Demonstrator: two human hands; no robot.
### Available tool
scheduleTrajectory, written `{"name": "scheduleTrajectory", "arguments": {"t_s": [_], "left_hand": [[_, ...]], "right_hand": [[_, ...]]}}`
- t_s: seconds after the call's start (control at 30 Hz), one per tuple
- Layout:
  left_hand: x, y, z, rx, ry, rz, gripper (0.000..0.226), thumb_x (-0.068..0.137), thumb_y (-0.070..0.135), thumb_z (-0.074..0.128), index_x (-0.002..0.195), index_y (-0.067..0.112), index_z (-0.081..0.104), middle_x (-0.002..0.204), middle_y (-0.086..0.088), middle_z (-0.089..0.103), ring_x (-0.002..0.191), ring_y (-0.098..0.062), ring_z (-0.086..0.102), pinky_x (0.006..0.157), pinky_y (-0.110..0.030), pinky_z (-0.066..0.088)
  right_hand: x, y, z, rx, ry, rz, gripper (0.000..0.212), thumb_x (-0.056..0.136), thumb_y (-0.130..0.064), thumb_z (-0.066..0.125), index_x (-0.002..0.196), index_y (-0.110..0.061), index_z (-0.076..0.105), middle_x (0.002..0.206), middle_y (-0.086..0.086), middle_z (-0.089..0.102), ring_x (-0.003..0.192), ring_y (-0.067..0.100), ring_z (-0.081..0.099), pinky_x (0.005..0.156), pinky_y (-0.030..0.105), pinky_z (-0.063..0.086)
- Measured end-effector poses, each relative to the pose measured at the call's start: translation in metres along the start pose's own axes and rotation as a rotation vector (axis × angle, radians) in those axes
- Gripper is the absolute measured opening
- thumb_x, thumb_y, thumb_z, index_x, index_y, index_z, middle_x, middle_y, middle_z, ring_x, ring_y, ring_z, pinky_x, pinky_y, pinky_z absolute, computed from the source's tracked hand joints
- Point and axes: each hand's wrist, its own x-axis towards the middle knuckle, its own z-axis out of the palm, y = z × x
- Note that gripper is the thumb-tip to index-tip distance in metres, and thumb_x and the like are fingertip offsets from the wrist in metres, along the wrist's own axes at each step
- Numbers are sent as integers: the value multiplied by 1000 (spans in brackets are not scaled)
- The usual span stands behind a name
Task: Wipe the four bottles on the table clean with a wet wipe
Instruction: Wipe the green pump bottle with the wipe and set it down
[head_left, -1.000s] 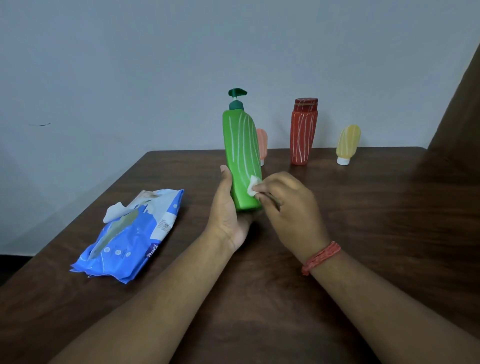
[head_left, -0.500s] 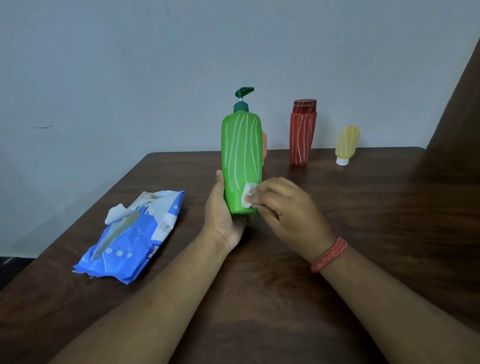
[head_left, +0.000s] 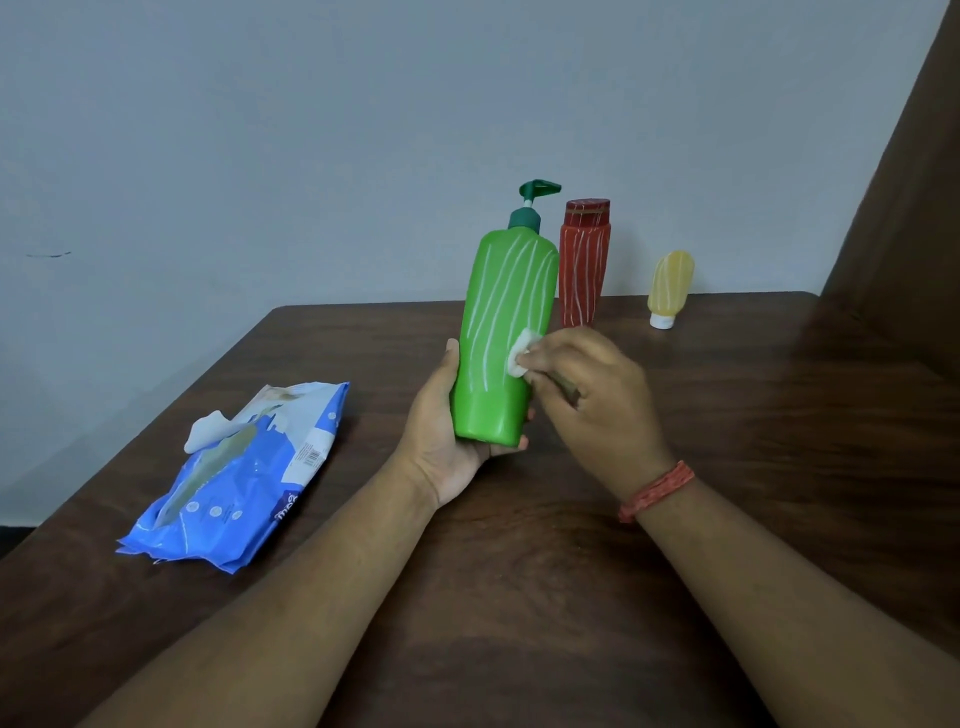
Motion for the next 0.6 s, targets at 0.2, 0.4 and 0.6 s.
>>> {"name": "scheduleTrajectory", "arguments": {"t_s": [0.2, 0.4, 0.6], "left_hand": [[-2, 1, -1, 81, -62, -21, 65, 99, 64, 33, 127, 15, 67, 105, -14, 70, 77, -28, 65, 64, -37, 52], [-4, 2, 1, 56, -81, -24, 64, 98, 64, 36, 123, 15, 69, 104, -14, 69, 76, -28, 62, 62, -38, 53], [-5, 1, 0, 108, -91, -39, 64, 98, 64, 37, 127, 15, 66, 104, -14, 69, 74, -31, 63, 60, -36, 50]], "right_hand": [[5, 10, -1, 11, 107, 64, 14, 86, 4, 70, 94, -6, 74, 98, 4, 67, 93, 19, 65, 81, 41, 54], [1, 10, -3, 35, 24, 32, 11, 86, 2, 71, 95, -4, 73, 99, 5, 64, 91, 17, 64, 77, 38, 56], [1, 13, -5, 69, 147, 121, 12, 85, 4, 71, 92, -6, 73, 96, 3, 64, 90, 13, 63, 79, 31, 55]]}}
